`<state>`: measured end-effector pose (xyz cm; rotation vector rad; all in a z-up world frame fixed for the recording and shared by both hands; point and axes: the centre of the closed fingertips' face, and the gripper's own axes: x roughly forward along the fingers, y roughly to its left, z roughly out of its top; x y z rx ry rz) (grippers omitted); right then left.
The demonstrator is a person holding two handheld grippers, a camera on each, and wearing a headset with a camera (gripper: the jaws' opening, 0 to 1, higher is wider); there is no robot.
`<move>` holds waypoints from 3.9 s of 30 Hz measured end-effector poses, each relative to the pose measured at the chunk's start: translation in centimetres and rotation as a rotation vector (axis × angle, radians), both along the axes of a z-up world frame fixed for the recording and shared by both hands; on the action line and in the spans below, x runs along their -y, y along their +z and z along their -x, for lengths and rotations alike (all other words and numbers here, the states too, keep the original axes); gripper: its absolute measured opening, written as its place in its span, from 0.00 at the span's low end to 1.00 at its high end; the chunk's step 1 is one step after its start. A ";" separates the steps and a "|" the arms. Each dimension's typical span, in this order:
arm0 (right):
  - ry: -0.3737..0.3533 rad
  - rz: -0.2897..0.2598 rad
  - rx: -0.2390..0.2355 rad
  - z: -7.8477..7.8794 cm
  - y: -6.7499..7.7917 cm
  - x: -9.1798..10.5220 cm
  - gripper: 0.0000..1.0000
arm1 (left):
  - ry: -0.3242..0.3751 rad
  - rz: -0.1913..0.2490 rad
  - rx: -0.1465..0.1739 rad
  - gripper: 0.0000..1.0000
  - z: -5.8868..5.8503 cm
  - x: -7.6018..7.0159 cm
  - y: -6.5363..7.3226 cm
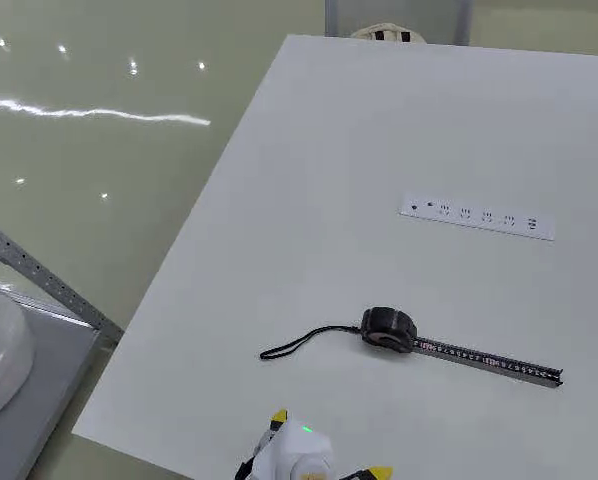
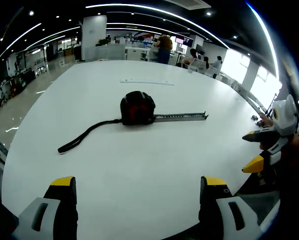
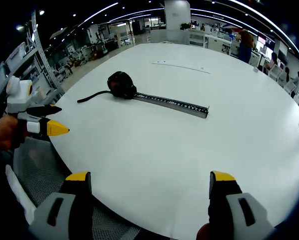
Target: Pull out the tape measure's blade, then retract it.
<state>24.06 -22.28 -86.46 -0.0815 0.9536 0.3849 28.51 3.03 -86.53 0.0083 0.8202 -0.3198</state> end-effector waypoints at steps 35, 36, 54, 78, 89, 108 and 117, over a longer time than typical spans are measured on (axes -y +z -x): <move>-0.004 0.021 -0.018 -1.9 -1.5 0.6 1.00 | 0.038 -0.008 -0.005 0.98 -1.6 1.7 -0.8; -0.003 0.022 -0.018 -2.1 -1.5 0.6 1.00 | 0.041 -0.007 -0.005 0.98 -1.7 1.7 -0.8; -0.005 0.028 -0.028 -3.4 -2.3 1.5 1.00 | 0.054 -0.003 0.004 0.95 -3.6 2.2 -0.7; 0.030 0.056 -0.016 -7.4 -3.3 2.8 0.99 | 0.058 0.000 0.041 0.91 -7.7 3.5 0.0; 0.062 0.072 -0.007 -9.4 -3.6 3.4 0.96 | 0.062 -0.001 0.044 0.90 -9.0 4.0 -0.2; 0.126 0.090 -0.024 -11.6 -4.5 4.0 0.94 | 0.084 0.000 0.042 0.87 -11.0 4.6 -0.6; 0.179 0.116 -0.022 -13.0 -4.8 4.4 0.93 | 0.099 0.010 0.052 0.86 -12.2 5.0 -0.5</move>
